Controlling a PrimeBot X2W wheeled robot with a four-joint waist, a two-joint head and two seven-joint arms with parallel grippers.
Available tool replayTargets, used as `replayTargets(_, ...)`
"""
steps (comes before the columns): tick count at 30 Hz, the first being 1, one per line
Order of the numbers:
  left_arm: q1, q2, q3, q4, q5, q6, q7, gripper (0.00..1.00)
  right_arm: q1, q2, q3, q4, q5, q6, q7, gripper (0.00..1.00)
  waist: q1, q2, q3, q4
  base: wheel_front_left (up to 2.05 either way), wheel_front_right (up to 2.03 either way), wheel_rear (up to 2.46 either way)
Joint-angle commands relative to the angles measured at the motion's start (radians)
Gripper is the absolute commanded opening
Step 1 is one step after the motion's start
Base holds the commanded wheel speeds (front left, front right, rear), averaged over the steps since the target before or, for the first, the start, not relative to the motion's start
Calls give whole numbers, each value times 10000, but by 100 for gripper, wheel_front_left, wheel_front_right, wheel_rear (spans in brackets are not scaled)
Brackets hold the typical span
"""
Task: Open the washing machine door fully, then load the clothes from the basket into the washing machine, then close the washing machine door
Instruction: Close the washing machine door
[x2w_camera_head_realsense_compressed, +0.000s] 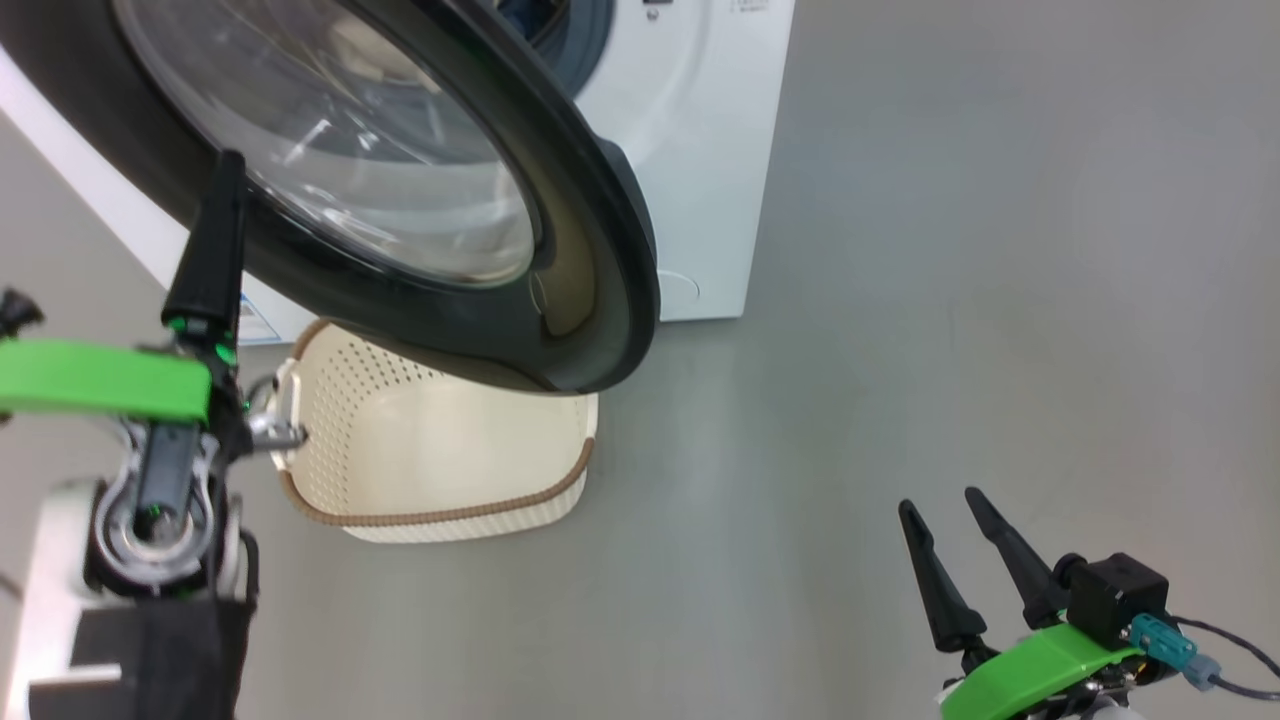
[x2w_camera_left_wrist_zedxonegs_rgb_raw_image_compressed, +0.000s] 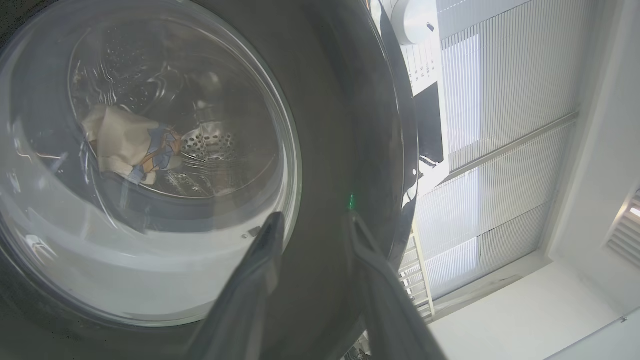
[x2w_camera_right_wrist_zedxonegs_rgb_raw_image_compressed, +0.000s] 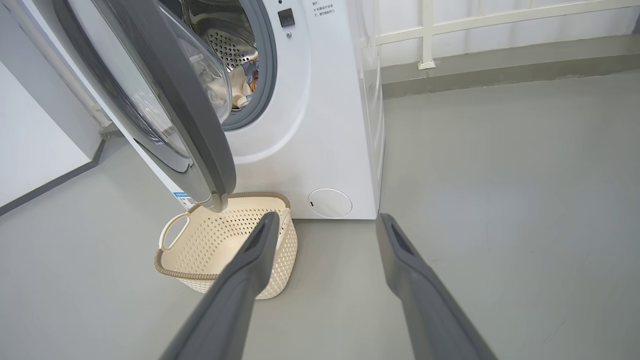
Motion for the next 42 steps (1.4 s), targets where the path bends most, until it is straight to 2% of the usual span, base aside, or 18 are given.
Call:
replayTargets(1, 84, 429, 182, -343, 164, -72, -160, 100, 77, -55, 242, -202, 71, 16, -98, 100, 0, -1, -209, 104, 0, 0, 0)
replayTargets(11, 1303, 1967, -902, -488, 2557, -73, -3097, 100, 327, -90, 178, -253, 102, 16, -98, 100, 0, -1, -596, 113, 0, 0, 0)
replayTargets(15, 1741, 2509, -1091, -273, 4193, -73, -3602, 100, 415, -39, 170, -326, 72, 16, -91, 100, 0, -1, -635, 108, 0, 0, 0)
replayTargets(18, 2007, 2553, -981, -279, 5332, 89, -3696, 100, 459, -26, 148, -388, 62, 16, -88, 100, 0, -1, -642, 114, 0, 0, 0)
replayTargets(23, 2455, 2310, -548, -595, 6870, 436, -3720, 100, 485, -21, 115, -482, 32, 16, -54, 100, 0, -1, -652, 130, 0, 0, 0)
replayTargets(28, 3044, 2048, -274, -869, 8177, 548, -3722, 100, 497, -22, 119, -539, 29, 16, -44, 100, 0, -1, -653, 125, 0, 0, 0)
replayTargets(42, 4474, 1570, 66, -1169, 10455, 746, -3724, 100, 498, -22, 111, -643, 11, 16, -53, 100, 0, -1, -653, 94, 0, 0, 0)
